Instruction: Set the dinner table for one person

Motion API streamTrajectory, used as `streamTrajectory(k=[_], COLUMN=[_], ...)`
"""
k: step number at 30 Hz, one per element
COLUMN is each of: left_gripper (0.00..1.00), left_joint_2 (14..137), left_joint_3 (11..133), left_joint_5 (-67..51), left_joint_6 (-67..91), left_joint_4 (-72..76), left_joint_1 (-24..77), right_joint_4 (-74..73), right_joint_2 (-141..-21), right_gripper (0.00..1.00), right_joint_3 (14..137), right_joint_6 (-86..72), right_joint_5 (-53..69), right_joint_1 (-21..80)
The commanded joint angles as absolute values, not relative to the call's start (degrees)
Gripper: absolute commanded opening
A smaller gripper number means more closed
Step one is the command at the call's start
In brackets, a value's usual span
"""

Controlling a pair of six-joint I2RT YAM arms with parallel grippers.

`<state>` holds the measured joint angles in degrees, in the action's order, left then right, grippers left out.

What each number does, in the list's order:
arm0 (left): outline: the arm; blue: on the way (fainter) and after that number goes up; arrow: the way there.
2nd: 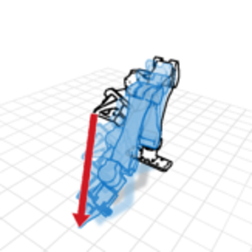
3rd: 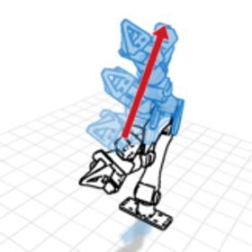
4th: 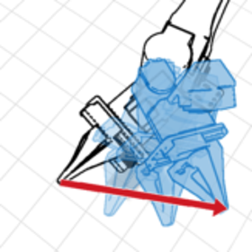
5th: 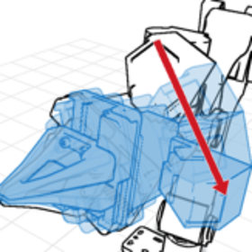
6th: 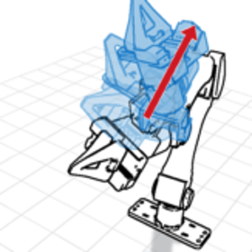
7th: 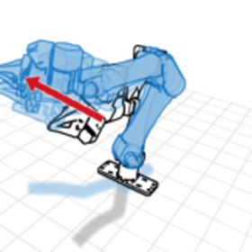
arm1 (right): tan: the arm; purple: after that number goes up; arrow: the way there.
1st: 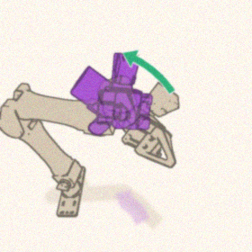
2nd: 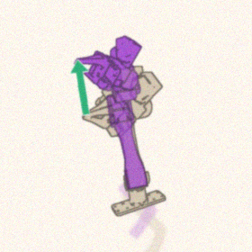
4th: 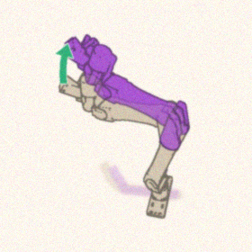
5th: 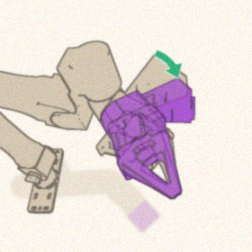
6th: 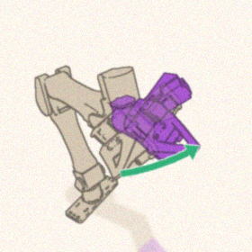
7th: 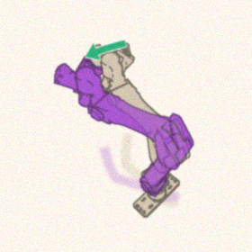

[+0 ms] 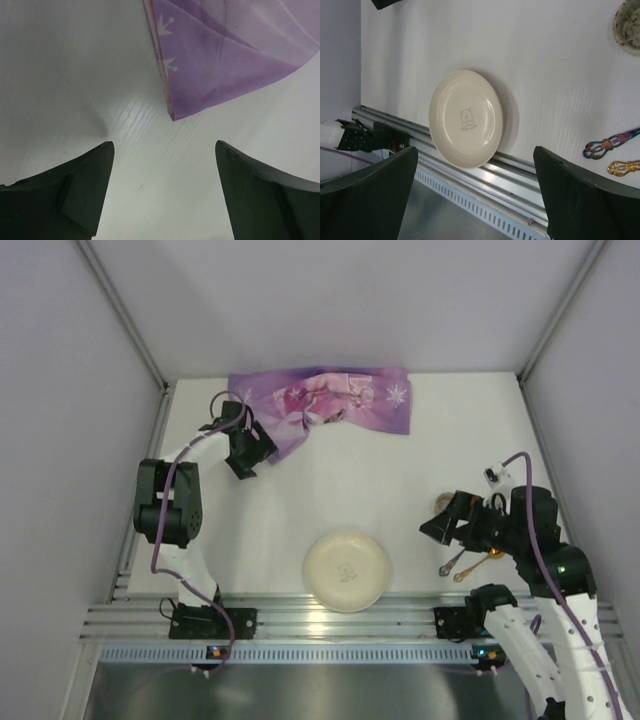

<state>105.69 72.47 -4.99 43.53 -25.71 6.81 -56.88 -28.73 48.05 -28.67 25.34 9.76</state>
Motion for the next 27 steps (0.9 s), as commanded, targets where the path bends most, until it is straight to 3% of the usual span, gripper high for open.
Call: streamTrajectory(k=[1, 7, 11, 14, 15, 17, 18, 23, 27], left_gripper=[0.87, 0.83, 0.73, 0.53, 0.35, 0.17, 0.02, 0.0, 0.0], left_joint_2=[109.4, 115.5, 118.6, 121.0, 122.3, 123.4, 123.8, 120.5, 110.1], left_joint_3=[77.1, 82.2, 86.0, 90.0, 90.9, 92.8, 93.2, 91.3, 83.3], left_joint_5=[-6.4, -5.3, -3.3, -3.4, -4.0, -5.0, -5.7, -6.0, -3.0], left_joint_6=[45.4, 46.2, 46.6, 46.3, 45.9, 45.4, 45.1, 42.8, 41.1], left_joint_4=[-23.7, -24.5, -26.5, -27.6, -28.6, -29.4, -29.8, -33.0, -34.5], left_joint_1=[8.4, 10.5, 10.9, 10.9, 10.9, 10.9, 10.9, 11.8, 11.8], right_joint_4=[-57.2, -54.4, -50.9, -48.5, -47.9, -45.5, -44.7, -36.0, -30.8], right_joint_2=[-30.8, -33.3, -35.7, -37.5, -38.4, -39.5, -41.4, -51.3, -67.3], right_gripper=[1.0, 1.0, 1.0, 1.0, 1.0, 1.0, 1.0, 1.0, 1.0], right_joint_3=[50.2, 49.3, 48.3, 47.9, 47.7, 47.6, 47.7, 50.7, 60.1], right_joint_6=[-27.5, -27.9, -28.7, -29.1, -29.2, -29.3, -29.4, -30.7, -31.0], right_joint_5=[22.5, 22.0, 23.2, 23.7, 23.9, 24.5, 24.7, 25.1, 24.5], right_joint_1=[10.3, 10.4, 10.3, 10.4, 10.3, 10.4, 10.3, 10.4, 10.3])
